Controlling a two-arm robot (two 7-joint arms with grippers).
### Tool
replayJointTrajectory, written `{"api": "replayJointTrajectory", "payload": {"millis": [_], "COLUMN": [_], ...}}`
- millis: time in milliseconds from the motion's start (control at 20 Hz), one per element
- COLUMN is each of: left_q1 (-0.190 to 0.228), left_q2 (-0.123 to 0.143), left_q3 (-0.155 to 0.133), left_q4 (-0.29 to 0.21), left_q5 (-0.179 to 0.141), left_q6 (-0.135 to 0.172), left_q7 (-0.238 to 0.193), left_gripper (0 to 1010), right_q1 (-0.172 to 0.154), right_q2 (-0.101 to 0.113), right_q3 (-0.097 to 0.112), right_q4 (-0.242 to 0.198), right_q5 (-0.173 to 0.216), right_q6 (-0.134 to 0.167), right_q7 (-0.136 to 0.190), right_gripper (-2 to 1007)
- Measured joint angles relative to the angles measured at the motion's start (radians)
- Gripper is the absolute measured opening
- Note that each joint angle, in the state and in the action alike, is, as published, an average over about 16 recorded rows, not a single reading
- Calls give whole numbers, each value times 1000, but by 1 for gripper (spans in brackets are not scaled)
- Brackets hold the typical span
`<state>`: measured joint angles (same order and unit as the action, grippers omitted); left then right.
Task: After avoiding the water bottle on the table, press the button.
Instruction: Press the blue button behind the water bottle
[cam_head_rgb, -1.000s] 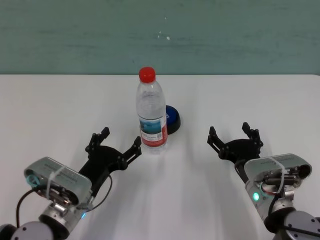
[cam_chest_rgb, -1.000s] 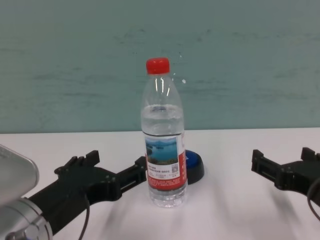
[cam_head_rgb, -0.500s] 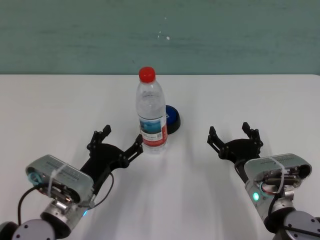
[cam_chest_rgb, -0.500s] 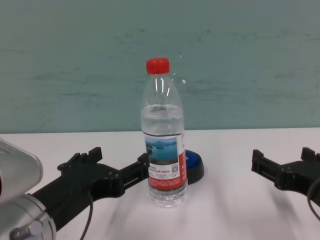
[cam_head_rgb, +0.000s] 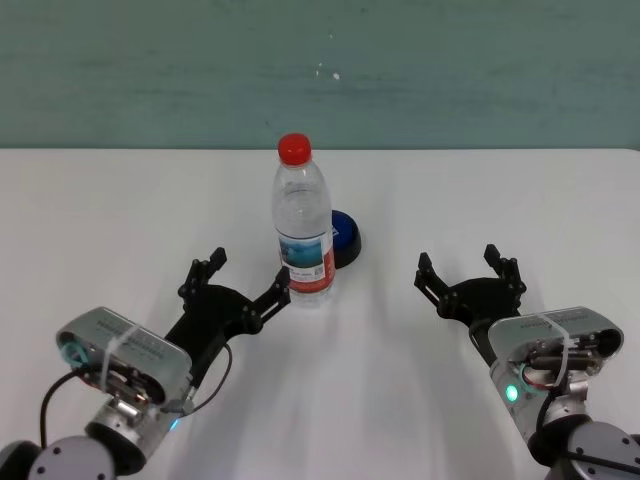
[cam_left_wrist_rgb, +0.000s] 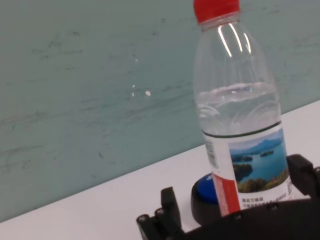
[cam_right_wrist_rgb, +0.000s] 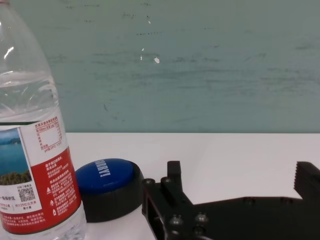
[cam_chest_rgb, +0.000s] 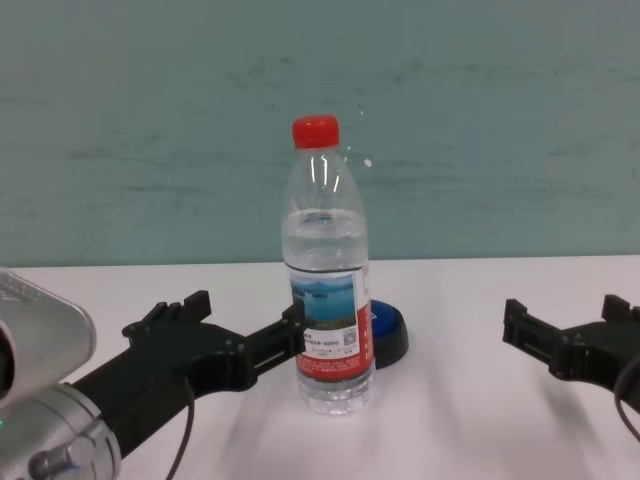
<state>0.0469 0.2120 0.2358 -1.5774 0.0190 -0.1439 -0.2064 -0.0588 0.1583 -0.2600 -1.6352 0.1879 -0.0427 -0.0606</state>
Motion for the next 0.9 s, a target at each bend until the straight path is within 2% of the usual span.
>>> {"api": "replayJointTrajectory", "payload": {"millis": [550, 900], "left_q1": [-2, 9], "left_q2": [-1, 5], "left_q3": [1, -9], "left_q4": [2, -8], "left_q5": [0, -6], "left_q6": [1, 2], "left_q7": [0, -1], "left_gripper": [1010, 1010], "right_q1": [0, 0], "right_q2": [0, 0], "right_q3": [0, 0], "right_q4": [0, 0], "right_q5": [0, 0], "right_q6": [0, 0], "right_q7": [0, 0], "right_gripper": [1004, 1004]}}
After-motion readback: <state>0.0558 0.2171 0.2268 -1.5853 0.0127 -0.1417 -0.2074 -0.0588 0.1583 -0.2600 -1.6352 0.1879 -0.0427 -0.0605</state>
